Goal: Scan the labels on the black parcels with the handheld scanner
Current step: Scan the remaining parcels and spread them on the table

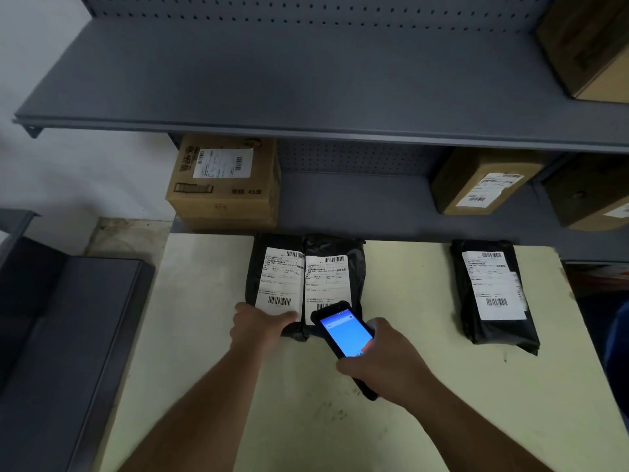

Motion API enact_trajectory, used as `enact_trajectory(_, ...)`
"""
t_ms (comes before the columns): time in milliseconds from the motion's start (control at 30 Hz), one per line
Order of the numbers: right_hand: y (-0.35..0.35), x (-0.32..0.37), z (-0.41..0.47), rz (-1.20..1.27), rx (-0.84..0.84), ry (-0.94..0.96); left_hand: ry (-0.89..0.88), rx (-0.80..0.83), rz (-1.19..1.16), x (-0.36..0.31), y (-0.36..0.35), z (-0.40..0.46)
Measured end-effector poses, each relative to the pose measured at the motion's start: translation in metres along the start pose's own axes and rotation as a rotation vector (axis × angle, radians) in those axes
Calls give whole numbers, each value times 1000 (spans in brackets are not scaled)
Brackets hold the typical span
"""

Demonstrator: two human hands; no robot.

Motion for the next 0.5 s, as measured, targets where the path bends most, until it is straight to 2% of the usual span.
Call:
enact_trajectory(233, 4, -4, -2, -2, 5, 10, -96, -16, 2, -2, 4, -10)
enact_trajectory(500, 14, -11, -10, -11, -17, 19, 6, 49, -159, 5, 18, -10)
Point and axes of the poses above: each hand's wrist, its own z-axis towards the middle knuckle, its own y-axis out of the back of the hand, x = y × z, the point moved 2 cm from there along z, towards the middle knuckle, and after that the axes turned 10 degrees about -z, right-handed, at the moved point
